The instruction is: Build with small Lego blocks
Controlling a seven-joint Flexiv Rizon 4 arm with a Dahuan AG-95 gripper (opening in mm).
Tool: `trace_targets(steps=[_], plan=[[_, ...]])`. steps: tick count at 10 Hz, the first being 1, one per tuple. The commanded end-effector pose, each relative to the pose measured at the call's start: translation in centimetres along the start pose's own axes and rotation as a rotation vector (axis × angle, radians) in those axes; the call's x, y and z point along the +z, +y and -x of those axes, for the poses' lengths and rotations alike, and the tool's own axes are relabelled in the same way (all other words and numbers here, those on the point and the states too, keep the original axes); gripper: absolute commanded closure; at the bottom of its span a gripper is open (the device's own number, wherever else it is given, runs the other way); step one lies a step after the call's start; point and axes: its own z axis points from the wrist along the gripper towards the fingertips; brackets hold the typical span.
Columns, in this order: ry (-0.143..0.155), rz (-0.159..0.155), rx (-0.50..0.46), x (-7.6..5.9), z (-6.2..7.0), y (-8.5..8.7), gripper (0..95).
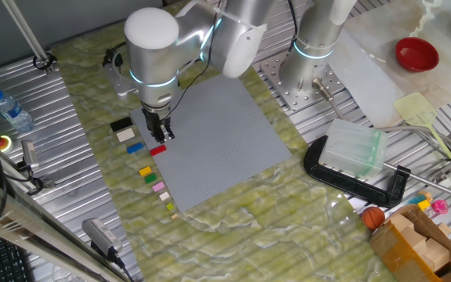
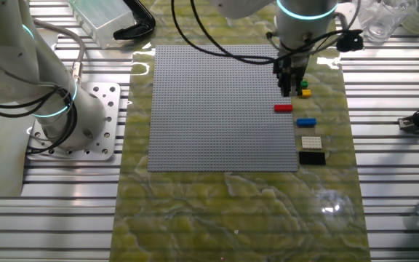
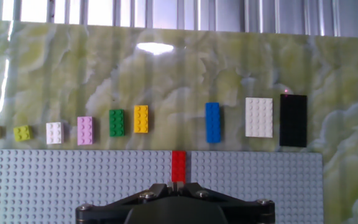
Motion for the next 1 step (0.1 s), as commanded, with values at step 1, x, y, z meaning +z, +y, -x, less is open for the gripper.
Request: trace_targets(steps=[1], plan=[[-0.008,-0.002,-0.006,-0.01,-0.05,-0.02,95.0]])
